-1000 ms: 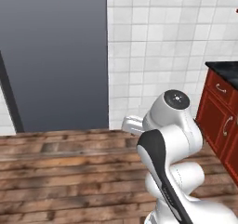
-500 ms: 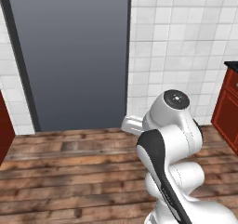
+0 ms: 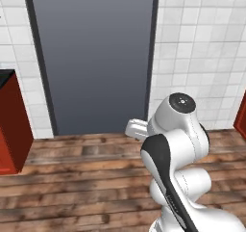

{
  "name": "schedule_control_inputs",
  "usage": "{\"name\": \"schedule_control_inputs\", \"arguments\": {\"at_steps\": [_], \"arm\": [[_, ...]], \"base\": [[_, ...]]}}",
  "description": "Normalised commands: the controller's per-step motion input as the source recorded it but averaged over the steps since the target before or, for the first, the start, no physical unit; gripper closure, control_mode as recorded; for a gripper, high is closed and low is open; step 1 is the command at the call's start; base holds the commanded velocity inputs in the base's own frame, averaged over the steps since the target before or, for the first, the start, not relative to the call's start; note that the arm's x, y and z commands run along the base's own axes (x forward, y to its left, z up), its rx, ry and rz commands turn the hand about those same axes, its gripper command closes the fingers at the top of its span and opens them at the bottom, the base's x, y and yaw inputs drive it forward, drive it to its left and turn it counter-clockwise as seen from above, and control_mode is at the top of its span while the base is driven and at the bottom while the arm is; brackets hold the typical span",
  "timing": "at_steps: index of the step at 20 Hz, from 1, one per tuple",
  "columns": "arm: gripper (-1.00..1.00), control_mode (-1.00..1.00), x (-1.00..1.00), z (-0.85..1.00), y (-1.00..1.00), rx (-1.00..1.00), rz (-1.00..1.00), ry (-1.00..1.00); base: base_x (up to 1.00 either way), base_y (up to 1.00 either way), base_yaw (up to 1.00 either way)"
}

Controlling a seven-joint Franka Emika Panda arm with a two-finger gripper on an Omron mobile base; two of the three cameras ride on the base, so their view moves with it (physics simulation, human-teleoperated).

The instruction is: Move the pot and pan from the stove into the sink.

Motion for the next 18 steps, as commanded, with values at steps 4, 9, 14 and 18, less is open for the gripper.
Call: {"name": "schedule_control_inputs", "arguments": {"at_steps": [4,9,14,18], "arm": [[-1.00,1.00,0.00,0.00,0.00,0.00,0.00,0.00],[-1.00,1.00,0.00,0.00,0.00,0.00,0.00,0.00],[-1.00,1.00,0.00,0.00,0.00,0.00,0.00,0.00],[-1.00,1.00,0.00,0.00,0.00,0.00,0.00,0.00]], "base": [[0.39,0.51,0.00],[0.40,0.38,0.00],[0.51,0.30,0.00],[0.62,0.30,0.00]]}}
